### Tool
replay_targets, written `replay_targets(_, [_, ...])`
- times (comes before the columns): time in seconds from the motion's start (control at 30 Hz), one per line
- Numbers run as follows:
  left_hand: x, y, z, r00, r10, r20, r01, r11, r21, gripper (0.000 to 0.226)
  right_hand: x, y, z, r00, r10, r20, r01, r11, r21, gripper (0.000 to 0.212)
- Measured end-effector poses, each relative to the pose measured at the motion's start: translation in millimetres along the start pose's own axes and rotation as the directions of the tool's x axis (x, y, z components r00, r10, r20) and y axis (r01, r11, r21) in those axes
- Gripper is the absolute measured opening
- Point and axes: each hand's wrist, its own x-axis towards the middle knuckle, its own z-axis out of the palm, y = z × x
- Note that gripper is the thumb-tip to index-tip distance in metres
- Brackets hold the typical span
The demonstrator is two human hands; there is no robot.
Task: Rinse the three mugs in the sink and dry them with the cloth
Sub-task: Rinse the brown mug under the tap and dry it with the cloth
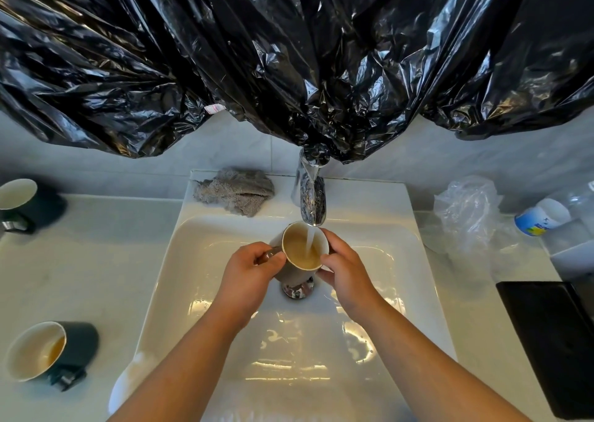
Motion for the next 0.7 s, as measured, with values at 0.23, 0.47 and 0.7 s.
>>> replay_targets(0.23, [2, -1, 0, 1.0, -0.023, -0.009, 0.023, 1.0, 0.016, 0.018, 5, 0, -2, 0.998, 0.054, -0.046, -0.052, 0.998, 0.043, 0.035])
replay_targets(0.47, [3, -5, 0, 0.999, -0.048, 0.004, 0.048, 0.998, 0.051, 0.018, 16, 0, -12, 0.899, 0.434, -0.06, -0.416, 0.889, 0.193, 0.039])
replay_targets(0.7, [-1, -12, -1, 0.997, -0.035, 0.072, 0.029, 0.995, 0.092, 0.007, 19, -1, -16, 0.771, 0.631, 0.086, -0.635, 0.751, 0.184, 0.072])
